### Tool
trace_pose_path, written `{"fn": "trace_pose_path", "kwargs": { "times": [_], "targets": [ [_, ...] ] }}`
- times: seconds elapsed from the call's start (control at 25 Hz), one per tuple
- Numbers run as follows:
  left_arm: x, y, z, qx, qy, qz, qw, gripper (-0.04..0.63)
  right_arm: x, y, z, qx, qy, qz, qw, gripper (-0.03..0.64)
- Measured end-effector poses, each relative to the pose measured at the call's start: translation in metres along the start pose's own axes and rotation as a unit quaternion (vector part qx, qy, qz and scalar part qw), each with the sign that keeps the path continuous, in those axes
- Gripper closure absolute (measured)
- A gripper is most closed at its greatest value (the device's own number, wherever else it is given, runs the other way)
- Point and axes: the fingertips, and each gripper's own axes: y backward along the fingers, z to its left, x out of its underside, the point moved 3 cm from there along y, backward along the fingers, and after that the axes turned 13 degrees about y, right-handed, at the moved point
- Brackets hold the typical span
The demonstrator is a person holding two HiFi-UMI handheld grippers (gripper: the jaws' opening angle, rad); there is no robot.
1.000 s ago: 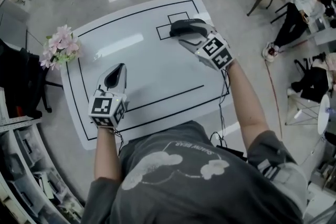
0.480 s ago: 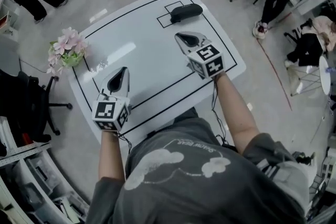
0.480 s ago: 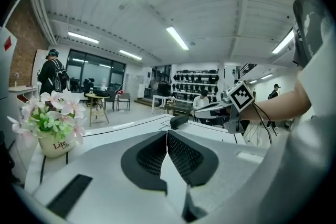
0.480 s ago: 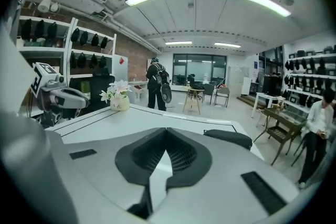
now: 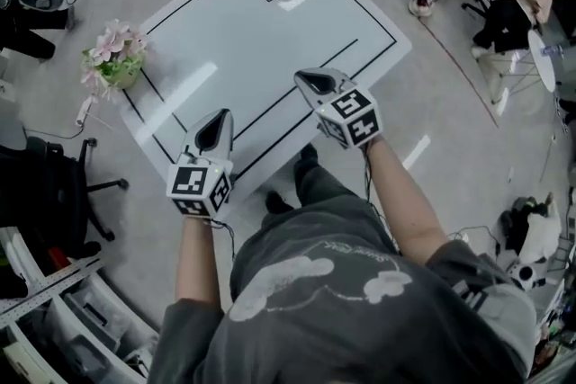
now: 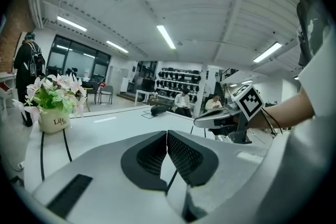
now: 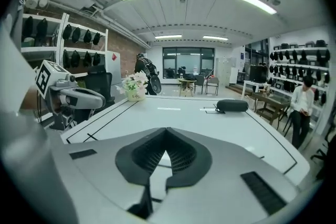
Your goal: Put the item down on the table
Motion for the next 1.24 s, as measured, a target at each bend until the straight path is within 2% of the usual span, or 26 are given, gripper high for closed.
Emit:
{"fn": "trace_pose_path", "kwargs": {
  "times": [0.2, 0.4, 0.64, 1.24],
  "targets": [
    [0.014, 0.01, -0.021, 0.02, 0.008, 0.004, 0.9998, 0.591, 0.028, 0.032, 0.03, -0.003, -0.043, 0.013, 0.999, 0.618],
    [0.026, 0.014, -0.043, 0.026, 0.012, 0.009, 0.9996, 0.591, 0.034, 0.056, 0.037, 0.009, -0.041, 0.013, 0.999, 0.618],
    [0.04, 0.027, -0.089, 0.021, 0.009, 0.007, 0.9997, 0.591, 0.05, 0.105, 0.053, -0.001, -0.043, 0.004, 0.999, 0.618],
    [0.087, 0.111, -0.216, 0.015, -0.024, -0.01, 0.9995, 0.591, 0.076, 0.247, 0.104, 0.008, -0.04, -0.041, 0.998, 0.618]
  ]
}}
